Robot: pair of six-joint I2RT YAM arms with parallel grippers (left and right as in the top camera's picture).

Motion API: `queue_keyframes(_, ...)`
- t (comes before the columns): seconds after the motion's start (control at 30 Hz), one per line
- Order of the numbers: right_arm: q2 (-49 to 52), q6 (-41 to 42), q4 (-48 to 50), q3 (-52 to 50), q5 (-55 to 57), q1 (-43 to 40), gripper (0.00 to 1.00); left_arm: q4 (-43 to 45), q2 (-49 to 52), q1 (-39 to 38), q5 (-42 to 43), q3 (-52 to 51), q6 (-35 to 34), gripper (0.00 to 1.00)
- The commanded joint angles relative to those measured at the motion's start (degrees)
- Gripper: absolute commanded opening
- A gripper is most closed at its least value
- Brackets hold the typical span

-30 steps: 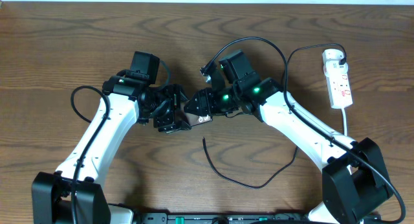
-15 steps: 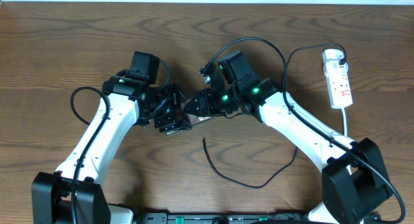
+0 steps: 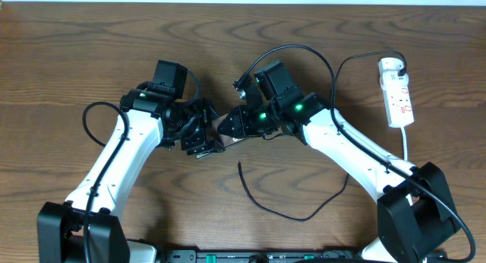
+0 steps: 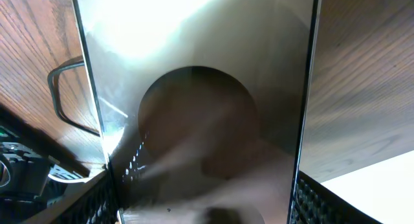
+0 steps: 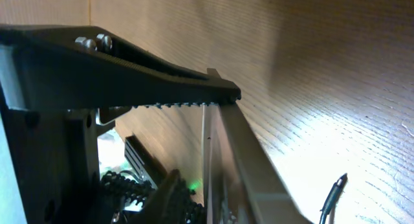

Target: Plug charger to phone and switch on socket

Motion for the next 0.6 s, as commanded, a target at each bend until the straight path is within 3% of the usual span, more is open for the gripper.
queue_keyframes(0.0, 0.28, -0.07, -0.09, 0.98, -0.42, 0.76, 0.21, -0.04, -1.16, -0.13, 0.31, 0.68, -0.96, 0.07)
queue_keyframes(0.23, 0.28, 0.00, -0.09, 0.98, -0.44, 0.76, 0.02, -0.02, -1.16, -0.13, 0.31, 0.68, -0.92, 0.07)
queue_keyframes(0.53, 0.28, 0.55, 0.00, 0.98, -0.17, 0.61, 0.02, -0.04, -1.16, -0.07, 0.31, 0.68, 1.44, 0.07)
queue_keyframes(0.57, 0.28, 0.57, 0.02, 0.98, -0.15, 0.42, 0.02, -0.02, -1.16, 0.00, 0.31, 0.68, 2.36, 0.16)
